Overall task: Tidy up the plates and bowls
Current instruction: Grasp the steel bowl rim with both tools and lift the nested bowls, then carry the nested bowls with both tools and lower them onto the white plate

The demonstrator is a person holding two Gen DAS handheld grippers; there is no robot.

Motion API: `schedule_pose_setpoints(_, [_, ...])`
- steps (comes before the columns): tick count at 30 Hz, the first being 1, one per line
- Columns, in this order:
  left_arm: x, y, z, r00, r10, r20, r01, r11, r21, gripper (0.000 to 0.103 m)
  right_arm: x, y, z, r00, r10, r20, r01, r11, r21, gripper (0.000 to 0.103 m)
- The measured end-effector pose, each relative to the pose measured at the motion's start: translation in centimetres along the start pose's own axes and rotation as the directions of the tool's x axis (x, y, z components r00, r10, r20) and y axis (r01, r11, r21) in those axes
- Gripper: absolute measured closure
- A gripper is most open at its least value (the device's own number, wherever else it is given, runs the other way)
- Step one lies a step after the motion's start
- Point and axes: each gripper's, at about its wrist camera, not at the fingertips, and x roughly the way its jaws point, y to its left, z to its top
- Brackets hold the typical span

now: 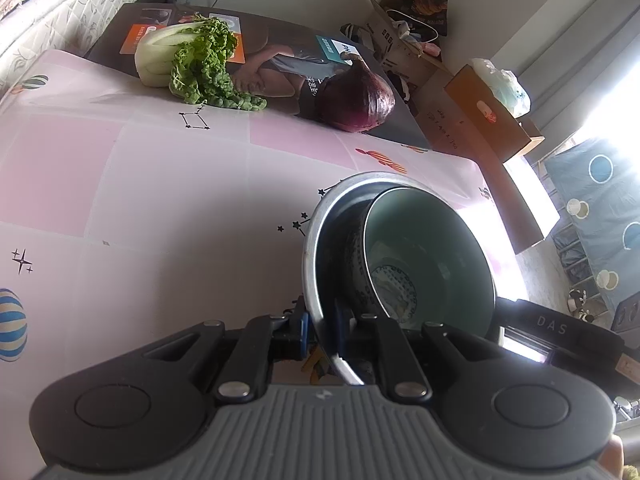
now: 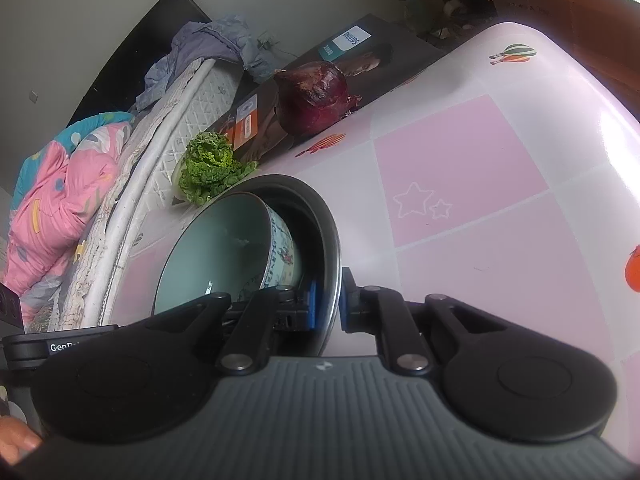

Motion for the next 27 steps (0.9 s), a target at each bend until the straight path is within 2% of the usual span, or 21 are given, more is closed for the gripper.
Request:
schedule_pose_setpoints(12, [-2.2,-1.6,0.1,0.999,-0.025,0.034,0.025,0.999,0.021,0.091,-2.6,0.4,0.8,0.999,0.004,0.039,-0.004,1.0,0.012,0.093])
schedule_pose_setpoints(27, [-9.6,-3.3,-1.2,0.992,-0.068,0.11,0.063,0.997,0.04,0.092,-10.1,4.9,0.0,0.996,0.003,0.094,-0.001,1.0,-0.024,0.093])
